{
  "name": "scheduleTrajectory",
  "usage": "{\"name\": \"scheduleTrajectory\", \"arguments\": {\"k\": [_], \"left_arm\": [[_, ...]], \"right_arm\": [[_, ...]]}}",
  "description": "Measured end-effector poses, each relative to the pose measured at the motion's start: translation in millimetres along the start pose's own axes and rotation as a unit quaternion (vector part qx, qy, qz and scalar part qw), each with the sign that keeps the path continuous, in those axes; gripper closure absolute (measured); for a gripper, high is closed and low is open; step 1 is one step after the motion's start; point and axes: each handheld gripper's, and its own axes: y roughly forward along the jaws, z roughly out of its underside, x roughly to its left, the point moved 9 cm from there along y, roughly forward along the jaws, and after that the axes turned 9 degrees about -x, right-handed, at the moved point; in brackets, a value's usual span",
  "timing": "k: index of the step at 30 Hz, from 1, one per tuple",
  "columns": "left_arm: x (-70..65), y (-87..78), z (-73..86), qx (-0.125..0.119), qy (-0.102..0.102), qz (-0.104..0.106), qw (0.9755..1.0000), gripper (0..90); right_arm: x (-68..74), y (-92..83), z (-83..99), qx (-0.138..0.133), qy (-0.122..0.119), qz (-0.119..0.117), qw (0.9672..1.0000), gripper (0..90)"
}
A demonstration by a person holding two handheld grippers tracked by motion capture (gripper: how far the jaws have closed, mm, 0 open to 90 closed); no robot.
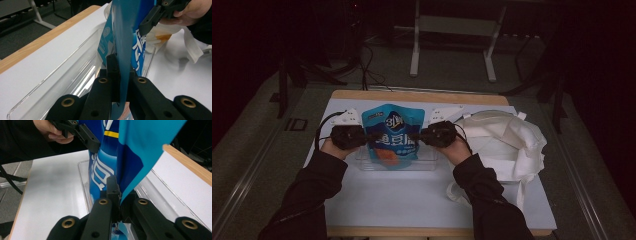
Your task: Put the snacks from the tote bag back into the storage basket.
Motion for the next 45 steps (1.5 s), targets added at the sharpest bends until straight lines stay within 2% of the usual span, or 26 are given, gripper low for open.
{"name": "scheduleTrajectory", "arguments": {"k": [6, 7, 8, 9, 10, 12, 13, 16, 18, 19, 21, 22, 23, 25, 26, 28, 29, 31, 33, 35, 39, 41, 45], "left_arm": [[-0.5, -0.1, -0.9, -0.001, -0.005, -0.008, 1.0000, 86.6], [-0.4, -0.5, -2.2, -0.008, -0.008, -0.010, 0.9999, 82.8], [-0.2, -1.0, -3.1, -0.011, -0.010, -0.017, 0.9997, 75.4], [-0.1, -1.8, -4.5, -0.017, -0.008, -0.027, 0.9995, 72.9], [0.2, -2.4, -6.0, -0.026, -0.015, -0.039, 0.9988, 68.0], [-2.2, -2.9, -5.9, -0.028, -0.013, -0.043, 0.9986, 64.8], [-3.2, -2.7, -4.9, -0.027, -0.012, -0.048, 0.9984, 60.4], [-5.5, -3.9, -3.8, -0.026, -0.015, -0.051, 0.9982, 53.3], [-5.6, -6.2, -5.2, -0.037, -0.032, -0.051, 0.9975, 44.0], [-6.3, -7.1, -6.6, -0.047, -0.044, -0.044, 0.9970, 39.1], [-6.4, -8.9, -8.2, -0.056, -0.052, -0.048, 0.9959, 26.9], [-8.0, -9.9, -9.2, -0.062, -0.057, -0.040, 0.9956, 23.4], [-7.2, -10.7, -9.4, -0.065, -0.059, -0.047, 0.9951, 17.9], [-6.9, -12.0, -6.2, -0.055, -0.053, -0.046, 0.9960, 8.9], [-5.9, -12.8, -4.9, -0.051, -0.056, -0.053, 0.9957, 2.9], [-3.5, -15.5, -3.6, -0.060, -0.084, -0.056, 0.9931, 1.8], [-3.5, -15.5, -3.6, -0.060, -0.084, -0.056, 0.9931, 1.8], [-2.1, -20.0, -2.5, -0.068, -0.084, -0.074, 0.9913, 1.8], [-3.0, -22.8, -1.8, -0.073, -0.085, -0.079, 0.9906, 1.8], [-5.2, -25.6, -2.5, -0.082, -0.086, -0.081, 0.9896, 1.8], [-9.6, -29.2, 0.2, -0.082, -0.082, -0.103, 0.9879, 1.8], [-10.6, -31.3, 4.1, -0.073, -0.080, -0.113, 0.9877, 1.7], [-14.2, -39.0, 9.0, -0.086, -0.095, -0.112, 0.9853, 1.8]], "right_arm": [[-0.4, -0.6, 0.0, 0.000, 0.000, 0.003, 1.0000, 86.3], [-0.4, -0.6, -0.3, 0.000, -0.001, 0.005, 1.0000, 84.0], [-0.6, -0.9, -0.7, 0.000, -0.002, 0.008, 1.0000, 82.4], [-1.0, -1.4, -1.3, -0.002, -0.004, 0.010, 0.9999, 80.4], [-1.2, -2.4, -2.4, -0.007, -0.003, 0.012, 0.9999, 76.3], [-2.6, -5.0, -6.0, -0.018, 0.002, 0.018, 0.9997, 65.0], [-3.5, -6.6, -7.7, -0.023, 0.004, 0.021, 0.9995, 59.6], [-5.2, -11.1, -11.0, -0.030, 0.005, 0.032, 0.9990, 48.1], [-6.0, -13.5, -11.9, -0.034, 0.005, 0.038, 0.9987, 41.3], [-7.3, -14.5, -12.0, -0.036, 0.006, 0.041, 0.9985, 37.5], [-8.4, -15.8, -11.6, -0.041, 0.012, 0.043, 0.9982, 30.3], [-8.2, -15.7, -11.2, -0.041, 0.016, 0.043, 0.9981, 25.4], [-8.9, -15.5, -10.1, -0.036, 0.014, 0.050, 0.9980, 20.2], [-6.2, -15.8, -8.2, -0.031, 0.010, 0.043, 0.9985, 14.6], [-5.5, -16.4, -8.3, -0.033, 0.011, 0.043, 0.9985, 14.3], [-5.0, -18.3, -8.6, -0.039, 0.012, 0.049, 0.9980, 13.9], [-5.0, -18.3, -8.6, -0.039, 0.012, 0.049, 0.9980, 13.9], [-3.6, -21.4, -7.6, -0.035, 0.002, 0.051, 0.9981, 14.1], [-5.8, -24.7, -7.4, -0.037, 0.003, 0.064, 0.9973, 14.1], [-6.2, -28.1, -7.2, -0.042, 0.004, 0.064, 0.9971, 14.0], [-6.1, -32.5, -3.3, -0.032, -0.007, 0.071, 0.9970, 13.8], [-3.7, -34.9, -2.7, -0.034, -0.007, 0.063, 0.9974, 13.8], [-2.0, -40.1, 0.8, -0.024, -0.016, 0.077, 0.9966, 13.7]]}}
